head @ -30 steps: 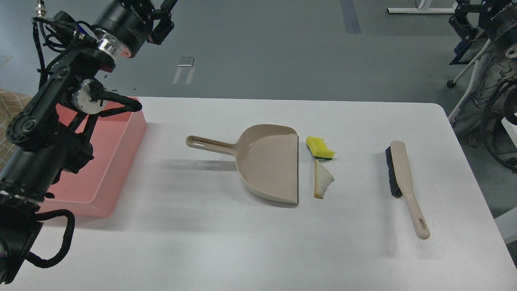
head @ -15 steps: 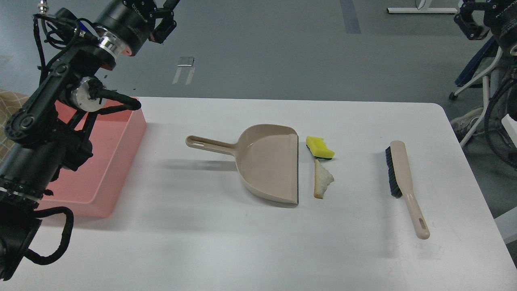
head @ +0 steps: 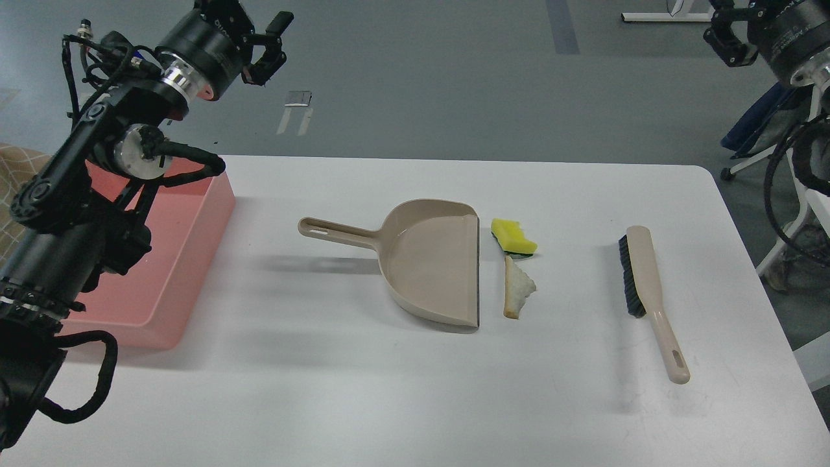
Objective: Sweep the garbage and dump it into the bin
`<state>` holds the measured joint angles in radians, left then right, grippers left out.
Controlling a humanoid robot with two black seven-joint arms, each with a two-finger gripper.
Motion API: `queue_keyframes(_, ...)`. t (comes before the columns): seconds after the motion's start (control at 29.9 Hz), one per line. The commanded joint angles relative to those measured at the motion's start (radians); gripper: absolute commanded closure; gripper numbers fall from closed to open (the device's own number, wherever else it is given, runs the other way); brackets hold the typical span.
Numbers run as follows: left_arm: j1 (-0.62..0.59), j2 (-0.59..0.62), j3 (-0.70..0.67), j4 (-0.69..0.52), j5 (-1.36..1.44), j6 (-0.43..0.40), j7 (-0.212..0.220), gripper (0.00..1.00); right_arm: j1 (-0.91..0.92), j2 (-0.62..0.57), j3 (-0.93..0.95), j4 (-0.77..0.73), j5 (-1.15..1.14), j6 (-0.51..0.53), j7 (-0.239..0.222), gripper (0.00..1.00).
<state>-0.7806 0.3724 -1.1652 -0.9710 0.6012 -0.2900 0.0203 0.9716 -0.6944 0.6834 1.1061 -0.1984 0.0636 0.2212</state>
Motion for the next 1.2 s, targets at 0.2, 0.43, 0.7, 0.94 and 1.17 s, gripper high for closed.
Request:
queue_keyframes(0.2,-0.025,0.017,0.004,0.047,0.006,-0.006,-0.06,0.02,-0.007,0.004,-0.007,0.001,-0.01,0.001,-0.011,0.0)
queue_keyframes(0.43,-0.029,0.022,0.013,0.049,0.012,-0.012,-0.097,0.02,-0.014,0.009,-0.015,0.006,-0.004,0.001,-0.011,0.0)
queue_keyframes(0.7,-0.029,0.017,0.064,0.044,0.014,-0.008,-0.119,0.02,-0.03,-0.01,-0.013,0.011,-0.006,0.013,0.006,0.0)
queue_keyframes(0.94,-0.017,0.003,0.067,0.022,0.011,-0.015,-0.125,0.01,-0.048,-0.043,-0.013,0.046,-0.006,0.015,0.009,0.0)
queue_keyframes(1.17,0.001,0.109,0.179,-0.15,0.022,-0.02,-0.115,0.01,-0.062,-0.047,-0.013,0.05,-0.01,0.015,0.009,0.0)
